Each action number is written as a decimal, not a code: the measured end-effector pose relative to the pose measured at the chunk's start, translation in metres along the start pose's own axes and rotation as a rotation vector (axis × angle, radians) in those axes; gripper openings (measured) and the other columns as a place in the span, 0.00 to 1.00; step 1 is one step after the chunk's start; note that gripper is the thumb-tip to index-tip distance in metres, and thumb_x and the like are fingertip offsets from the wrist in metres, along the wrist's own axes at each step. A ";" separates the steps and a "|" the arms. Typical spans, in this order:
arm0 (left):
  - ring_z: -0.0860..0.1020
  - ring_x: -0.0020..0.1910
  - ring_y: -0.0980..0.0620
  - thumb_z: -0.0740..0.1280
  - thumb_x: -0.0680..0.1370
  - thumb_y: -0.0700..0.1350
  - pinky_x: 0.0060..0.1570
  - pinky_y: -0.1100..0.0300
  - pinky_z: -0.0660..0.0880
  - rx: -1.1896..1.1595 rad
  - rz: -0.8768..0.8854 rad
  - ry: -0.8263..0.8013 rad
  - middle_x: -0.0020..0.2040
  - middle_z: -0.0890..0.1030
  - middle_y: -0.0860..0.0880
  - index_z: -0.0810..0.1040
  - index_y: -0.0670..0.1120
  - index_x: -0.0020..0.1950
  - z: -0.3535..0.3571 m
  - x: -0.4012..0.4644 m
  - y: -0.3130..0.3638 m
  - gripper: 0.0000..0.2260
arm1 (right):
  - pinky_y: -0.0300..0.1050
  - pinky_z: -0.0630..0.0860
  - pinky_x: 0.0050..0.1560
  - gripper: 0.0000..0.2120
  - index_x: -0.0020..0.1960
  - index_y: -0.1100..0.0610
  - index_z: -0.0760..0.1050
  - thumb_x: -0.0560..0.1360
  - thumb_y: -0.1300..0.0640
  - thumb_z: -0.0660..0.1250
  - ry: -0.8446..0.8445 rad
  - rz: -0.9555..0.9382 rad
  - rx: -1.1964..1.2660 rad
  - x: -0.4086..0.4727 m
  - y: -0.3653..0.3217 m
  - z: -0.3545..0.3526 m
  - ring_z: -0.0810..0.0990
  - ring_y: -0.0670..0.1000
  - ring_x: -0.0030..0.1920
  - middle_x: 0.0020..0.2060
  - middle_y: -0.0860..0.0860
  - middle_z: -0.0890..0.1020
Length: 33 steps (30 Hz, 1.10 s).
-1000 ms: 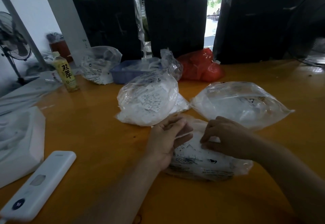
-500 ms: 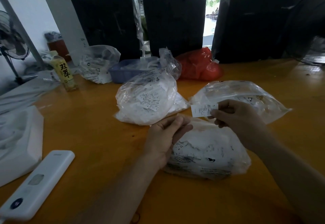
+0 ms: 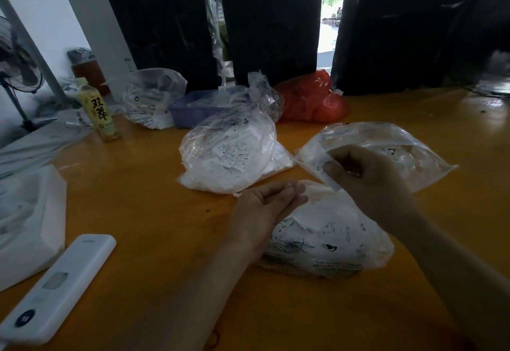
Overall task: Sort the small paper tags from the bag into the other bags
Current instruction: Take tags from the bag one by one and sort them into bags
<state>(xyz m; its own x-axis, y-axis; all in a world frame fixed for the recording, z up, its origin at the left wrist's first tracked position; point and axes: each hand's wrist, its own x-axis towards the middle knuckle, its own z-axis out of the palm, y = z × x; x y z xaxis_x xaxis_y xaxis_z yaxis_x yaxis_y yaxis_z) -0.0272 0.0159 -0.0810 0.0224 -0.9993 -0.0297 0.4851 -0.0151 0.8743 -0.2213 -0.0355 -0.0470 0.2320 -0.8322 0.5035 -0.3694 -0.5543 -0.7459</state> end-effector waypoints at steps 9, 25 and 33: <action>0.86 0.57 0.44 0.77 0.70 0.44 0.54 0.62 0.81 0.089 0.048 -0.041 0.56 0.87 0.40 0.84 0.44 0.56 0.000 -0.002 -0.002 0.16 | 0.25 0.72 0.49 0.09 0.55 0.49 0.83 0.77 0.59 0.72 -0.022 -0.162 -0.207 -0.004 -0.005 0.004 0.80 0.36 0.50 0.46 0.35 0.81; 0.87 0.49 0.50 0.75 0.79 0.44 0.41 0.57 0.85 0.481 0.185 0.031 0.47 0.89 0.48 0.85 0.49 0.54 -0.002 -0.004 -0.005 0.05 | 0.37 0.76 0.44 0.12 0.60 0.50 0.84 0.80 0.61 0.68 -0.234 -0.298 -0.391 -0.004 -0.002 0.005 0.79 0.41 0.44 0.47 0.44 0.82; 0.88 0.47 0.50 0.75 0.78 0.49 0.36 0.60 0.83 0.479 0.197 0.053 0.47 0.89 0.50 0.89 0.57 0.49 -0.001 -0.006 -0.003 0.04 | 0.25 0.75 0.44 0.18 0.63 0.40 0.74 0.75 0.48 0.74 -0.083 -0.002 -0.153 -0.008 -0.004 0.015 0.80 0.34 0.47 0.47 0.35 0.81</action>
<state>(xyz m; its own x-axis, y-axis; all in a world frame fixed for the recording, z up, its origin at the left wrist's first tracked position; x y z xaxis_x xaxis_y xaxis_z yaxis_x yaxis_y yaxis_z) -0.0284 0.0215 -0.0839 0.1228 -0.9819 0.1444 0.0127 0.1471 0.9890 -0.2084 -0.0265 -0.0547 0.3043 -0.8330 0.4621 -0.4997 -0.5526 -0.6670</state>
